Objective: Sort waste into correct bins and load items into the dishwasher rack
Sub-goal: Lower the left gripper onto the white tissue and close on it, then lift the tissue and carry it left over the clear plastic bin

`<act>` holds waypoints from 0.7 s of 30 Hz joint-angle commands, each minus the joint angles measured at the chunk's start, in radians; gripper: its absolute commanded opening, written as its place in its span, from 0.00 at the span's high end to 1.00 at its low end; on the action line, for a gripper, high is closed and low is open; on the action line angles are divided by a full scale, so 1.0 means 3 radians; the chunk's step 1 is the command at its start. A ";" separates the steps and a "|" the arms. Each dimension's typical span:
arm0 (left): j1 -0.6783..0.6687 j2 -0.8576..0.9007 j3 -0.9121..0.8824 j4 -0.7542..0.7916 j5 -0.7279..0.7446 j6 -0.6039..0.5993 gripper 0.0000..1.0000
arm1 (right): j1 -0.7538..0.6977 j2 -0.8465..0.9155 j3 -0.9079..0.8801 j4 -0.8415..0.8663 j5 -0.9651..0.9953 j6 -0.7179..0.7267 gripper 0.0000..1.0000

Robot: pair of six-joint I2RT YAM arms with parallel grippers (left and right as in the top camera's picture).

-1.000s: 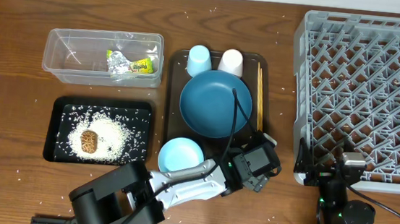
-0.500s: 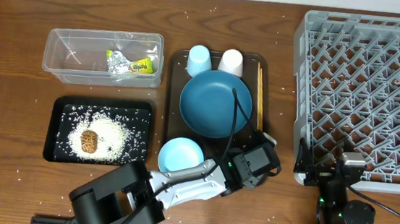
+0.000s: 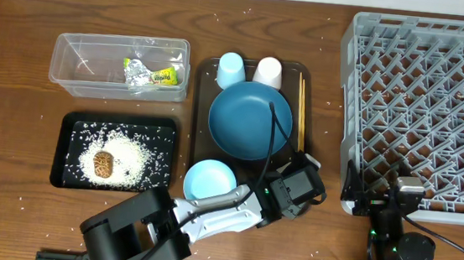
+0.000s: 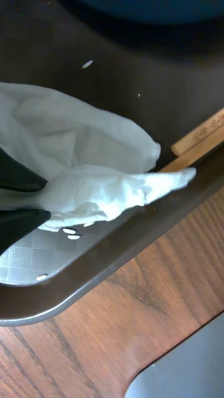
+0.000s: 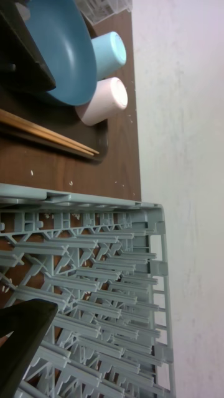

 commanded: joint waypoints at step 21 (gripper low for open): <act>-0.0036 -0.0954 0.0013 -0.0005 0.0062 -0.0245 0.94 | -0.0015 -0.0005 -0.0005 -0.0014 0.0020 -0.0043 0.01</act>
